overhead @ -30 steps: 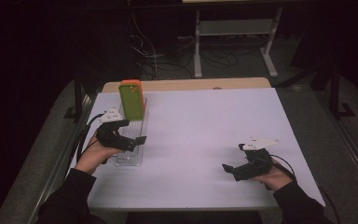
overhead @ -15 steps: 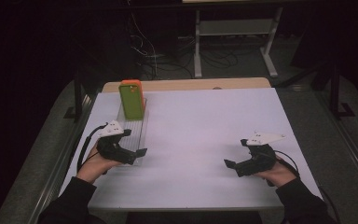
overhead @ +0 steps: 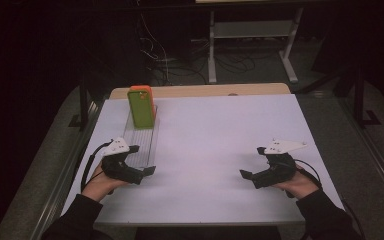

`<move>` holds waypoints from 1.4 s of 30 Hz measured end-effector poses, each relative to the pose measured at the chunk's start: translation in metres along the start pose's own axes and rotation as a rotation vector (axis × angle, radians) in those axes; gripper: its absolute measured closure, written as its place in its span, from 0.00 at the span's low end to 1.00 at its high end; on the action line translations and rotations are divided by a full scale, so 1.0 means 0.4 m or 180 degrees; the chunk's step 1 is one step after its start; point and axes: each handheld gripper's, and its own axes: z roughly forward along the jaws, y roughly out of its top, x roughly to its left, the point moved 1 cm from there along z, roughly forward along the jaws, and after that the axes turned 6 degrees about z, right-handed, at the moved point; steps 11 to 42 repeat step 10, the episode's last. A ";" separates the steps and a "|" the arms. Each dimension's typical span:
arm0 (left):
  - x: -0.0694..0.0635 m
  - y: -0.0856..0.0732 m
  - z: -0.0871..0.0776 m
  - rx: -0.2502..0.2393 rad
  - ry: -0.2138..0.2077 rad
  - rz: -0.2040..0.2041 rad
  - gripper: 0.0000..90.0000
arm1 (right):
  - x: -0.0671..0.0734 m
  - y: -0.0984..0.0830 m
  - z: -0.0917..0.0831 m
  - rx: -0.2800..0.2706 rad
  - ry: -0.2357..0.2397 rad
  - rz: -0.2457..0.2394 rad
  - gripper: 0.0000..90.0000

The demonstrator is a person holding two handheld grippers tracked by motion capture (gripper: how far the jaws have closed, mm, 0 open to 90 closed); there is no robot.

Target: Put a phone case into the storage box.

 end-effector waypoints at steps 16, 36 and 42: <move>-0.009 -0.001 -0.002 -0.0008 -0.0019 0.0017 0.00 | 0.001 0.001 0.000 -0.0006 0.0023 -0.0028 0.00; -0.009 -0.001 -0.002 -0.0008 -0.0019 0.0017 0.00 | 0.001 0.001 0.000 -0.0006 0.0023 -0.0028 0.00; -0.009 -0.001 -0.002 -0.0008 -0.0019 0.0017 0.00 | 0.001 0.001 0.000 -0.0006 0.0023 -0.0028 0.00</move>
